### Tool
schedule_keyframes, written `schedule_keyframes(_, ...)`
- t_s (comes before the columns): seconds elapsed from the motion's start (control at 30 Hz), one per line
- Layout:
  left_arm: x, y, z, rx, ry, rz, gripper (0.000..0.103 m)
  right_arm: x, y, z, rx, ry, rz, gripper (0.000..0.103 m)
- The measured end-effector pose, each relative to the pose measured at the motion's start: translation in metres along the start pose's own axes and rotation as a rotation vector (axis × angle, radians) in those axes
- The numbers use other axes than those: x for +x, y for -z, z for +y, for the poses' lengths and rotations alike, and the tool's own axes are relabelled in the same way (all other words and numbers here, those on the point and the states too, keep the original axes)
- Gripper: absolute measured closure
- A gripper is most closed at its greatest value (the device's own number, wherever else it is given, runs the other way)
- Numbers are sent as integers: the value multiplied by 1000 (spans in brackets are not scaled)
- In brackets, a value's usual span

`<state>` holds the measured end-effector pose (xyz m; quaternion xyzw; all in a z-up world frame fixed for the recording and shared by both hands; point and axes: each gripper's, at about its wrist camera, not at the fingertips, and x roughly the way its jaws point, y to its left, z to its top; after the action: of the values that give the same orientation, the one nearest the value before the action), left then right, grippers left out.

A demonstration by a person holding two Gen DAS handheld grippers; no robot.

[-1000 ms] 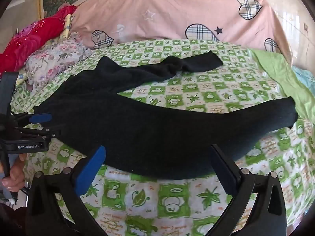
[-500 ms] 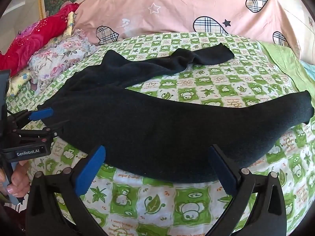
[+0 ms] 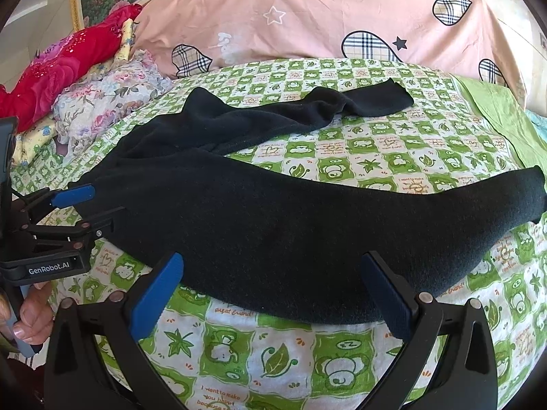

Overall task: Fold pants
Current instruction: 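Move both grippers toward the black pants lying on the bed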

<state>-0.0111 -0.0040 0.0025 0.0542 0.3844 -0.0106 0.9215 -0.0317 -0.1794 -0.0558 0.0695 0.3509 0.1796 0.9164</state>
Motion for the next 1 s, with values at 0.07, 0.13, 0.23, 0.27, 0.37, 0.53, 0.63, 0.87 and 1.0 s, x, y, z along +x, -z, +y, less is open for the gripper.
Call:
schedule_keyframes(0.07, 0, 0, 0, -3, 1, 0, 20, 1, -1, -2, 0, -6, 2, 0)
schedule_keyframes(0.13, -1, 0, 1, -6, 2, 1, 20, 1, 0, -2, -1, -6, 2, 0)
schedule_keyframes(0.23, -1, -1, 2, -4, 2, 1, 20, 1, 0, -2, -1, -7, 1, 0)
schedule_keyframes(0.27, -1, 0, 1, -3, 3, 2, 20, 1, 0, -2, -1, -7, 2, 0)
schedule_keyframes(0.37, -1, 0, 2, -6, 5, 6, 20, 0, 0, 0, -1, -8, -1, 0)
schedule_keyframes(0.53, 1, 0, 2, -8, 6, 8, 20, -1, -1, 0, 0, -9, -1, 0)
schedule_keyframes(0.63, 1, 1, 2, -7, 8, 10, 20, -2, -1, 1, 1, -9, -1, 0)
schedule_keyframes(0.87, 4, 1, 4, -8, 9, 18, 20, -2, -2, 0, 3, -12, 0, 0)
schedule_keyframes(1.0, 6, 0, 4, -6, 13, 24, 20, -3, -2, 2, 4, -10, -3, 0)
